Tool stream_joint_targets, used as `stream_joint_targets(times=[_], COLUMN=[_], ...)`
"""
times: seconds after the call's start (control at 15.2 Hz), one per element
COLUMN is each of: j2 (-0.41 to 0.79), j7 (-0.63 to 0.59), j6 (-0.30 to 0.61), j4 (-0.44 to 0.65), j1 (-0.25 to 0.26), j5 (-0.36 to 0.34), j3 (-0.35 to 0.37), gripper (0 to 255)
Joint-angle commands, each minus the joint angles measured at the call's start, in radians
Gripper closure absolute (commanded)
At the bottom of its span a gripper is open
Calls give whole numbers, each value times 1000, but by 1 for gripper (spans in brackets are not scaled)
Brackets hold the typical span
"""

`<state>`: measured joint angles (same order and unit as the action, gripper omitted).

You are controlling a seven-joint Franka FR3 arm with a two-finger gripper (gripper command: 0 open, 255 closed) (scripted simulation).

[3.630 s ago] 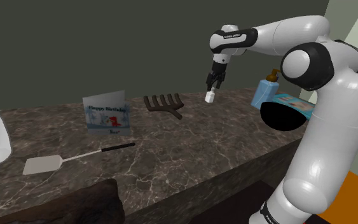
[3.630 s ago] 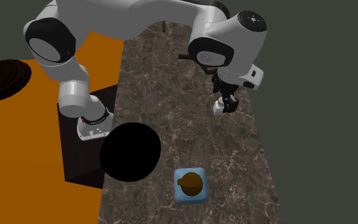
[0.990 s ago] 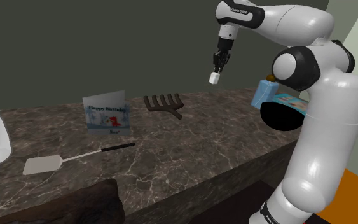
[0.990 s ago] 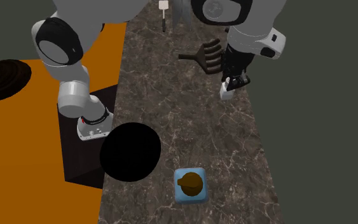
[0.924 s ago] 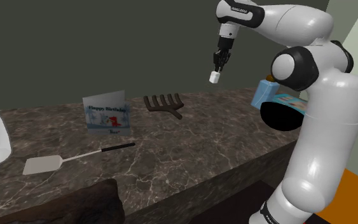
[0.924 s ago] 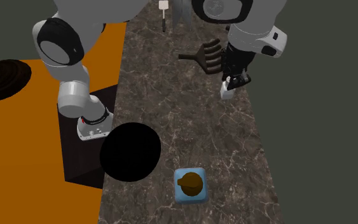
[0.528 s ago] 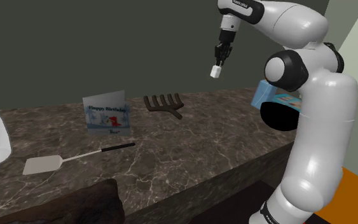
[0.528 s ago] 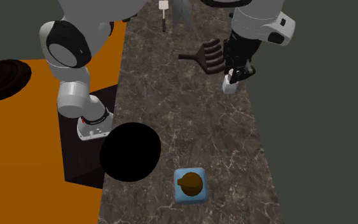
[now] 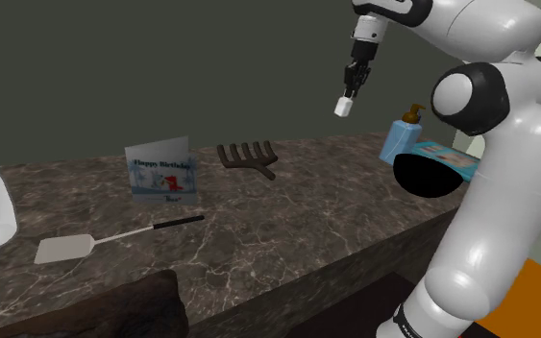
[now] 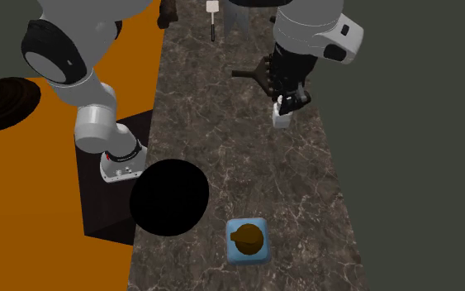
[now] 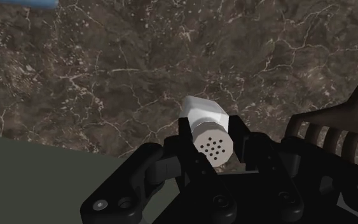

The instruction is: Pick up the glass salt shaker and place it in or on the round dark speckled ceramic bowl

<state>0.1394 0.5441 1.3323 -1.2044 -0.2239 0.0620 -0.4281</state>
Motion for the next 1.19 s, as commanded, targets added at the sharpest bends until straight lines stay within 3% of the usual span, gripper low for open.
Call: stream_joint_targets(times=[0.0,0.53,1.12], j2=[-92,-342,-552], j7=[12,78,189], j6=[23,24,-32], j4=[-108,-334,-459], j1=[7,-23,-86], j5=[-39,-150,-258], j3=[-5,-25,-66], gripper=[255,255,255])
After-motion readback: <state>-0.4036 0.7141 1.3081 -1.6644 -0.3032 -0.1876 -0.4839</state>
